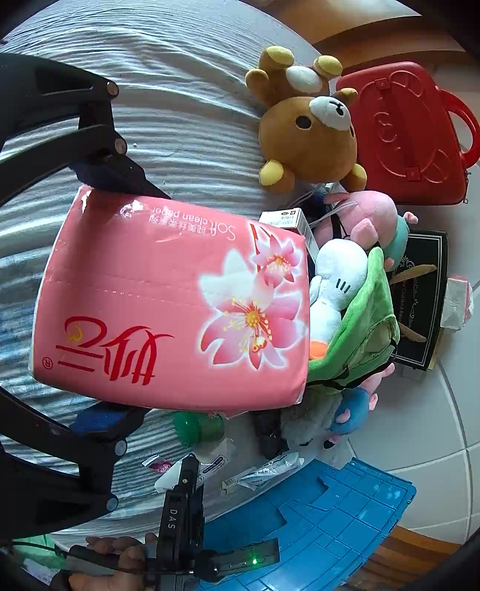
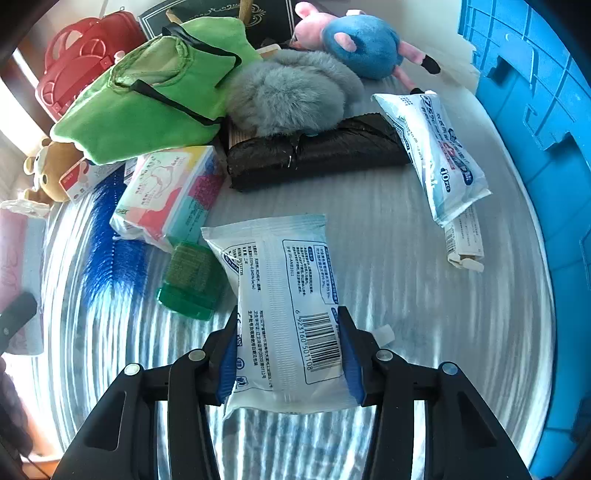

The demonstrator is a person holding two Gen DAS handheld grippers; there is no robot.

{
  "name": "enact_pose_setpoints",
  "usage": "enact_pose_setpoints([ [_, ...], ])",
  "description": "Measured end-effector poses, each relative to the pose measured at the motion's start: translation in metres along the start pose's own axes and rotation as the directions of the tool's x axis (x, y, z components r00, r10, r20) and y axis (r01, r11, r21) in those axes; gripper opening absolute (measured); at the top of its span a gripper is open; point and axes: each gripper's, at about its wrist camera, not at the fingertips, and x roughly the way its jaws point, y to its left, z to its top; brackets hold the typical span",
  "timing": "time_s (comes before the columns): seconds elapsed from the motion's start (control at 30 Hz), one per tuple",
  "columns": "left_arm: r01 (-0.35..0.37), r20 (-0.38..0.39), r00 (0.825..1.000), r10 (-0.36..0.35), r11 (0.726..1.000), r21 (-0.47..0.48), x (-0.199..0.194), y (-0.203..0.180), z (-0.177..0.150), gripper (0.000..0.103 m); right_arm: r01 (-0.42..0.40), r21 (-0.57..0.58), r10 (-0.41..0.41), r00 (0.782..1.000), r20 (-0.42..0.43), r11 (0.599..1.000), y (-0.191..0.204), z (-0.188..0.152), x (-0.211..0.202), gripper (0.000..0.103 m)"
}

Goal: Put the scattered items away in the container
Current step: 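Lift the tissue pack and wipes pack and carry them over the blue crate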

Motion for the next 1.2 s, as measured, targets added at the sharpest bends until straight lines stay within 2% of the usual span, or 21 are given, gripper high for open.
enact_pose_setpoints([
  [0.3,-0.022,0.054,0.998,0.022,1.000,0.005,-0.039,-0.010,0.005,0.092,-0.025,-0.016,0.026,0.999,0.048,1.000,0.004,-0.009,-0.047,0.045],
  [0.47,-0.029,0.090,0.996,0.028,1.000,0.010,-0.067,-0.021,0.015,0.092,-0.046,-0.036,0.048,0.996,0.073,0.998,0.020,-0.009,-0.067,0.045],
  [0.63,-0.028,0.128,0.991,0.025,0.999,0.022,-0.097,-0.035,0.026,0.092,-0.070,-0.049,0.075,0.992,0.104,0.996,0.027,-0.019,-0.110,0.045],
  [1.2,-0.057,0.205,0.978,0.042,0.996,0.068,-0.182,-0.081,0.056,0.092,-0.123,-0.112,0.147,0.958,0.247,0.986,0.033,-0.008,-0.232,0.045],
])
